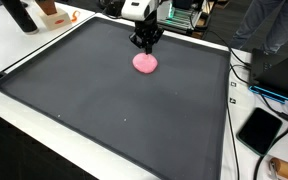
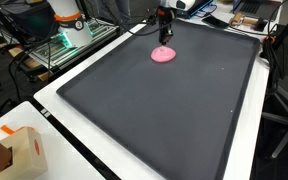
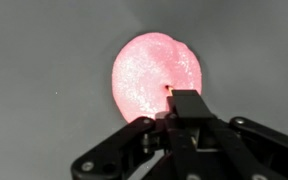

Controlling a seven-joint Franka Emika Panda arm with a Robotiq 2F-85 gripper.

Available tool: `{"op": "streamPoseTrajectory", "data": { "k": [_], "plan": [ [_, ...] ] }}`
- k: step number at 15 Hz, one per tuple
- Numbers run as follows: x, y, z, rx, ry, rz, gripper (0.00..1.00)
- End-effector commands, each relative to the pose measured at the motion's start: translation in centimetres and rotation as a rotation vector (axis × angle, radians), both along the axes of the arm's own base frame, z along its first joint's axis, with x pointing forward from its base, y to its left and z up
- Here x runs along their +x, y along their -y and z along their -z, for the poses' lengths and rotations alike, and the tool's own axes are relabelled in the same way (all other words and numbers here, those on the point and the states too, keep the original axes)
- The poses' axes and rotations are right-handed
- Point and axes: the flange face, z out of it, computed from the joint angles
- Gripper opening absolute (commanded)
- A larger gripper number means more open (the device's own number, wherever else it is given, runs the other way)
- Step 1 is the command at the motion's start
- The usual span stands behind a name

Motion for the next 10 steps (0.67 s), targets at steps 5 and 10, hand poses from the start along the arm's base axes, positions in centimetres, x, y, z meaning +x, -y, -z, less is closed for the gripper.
{"op": "streamPoseTrajectory", "data": {
  "k": [5,10],
  "plan": [
    [-0.3,-0.3,-1.0,-0.001,-0.030,0.013,0.03],
    [-0.5,-0.5,-2.5,-0.012,-0.015,0.002,0.03]
  ]
}}
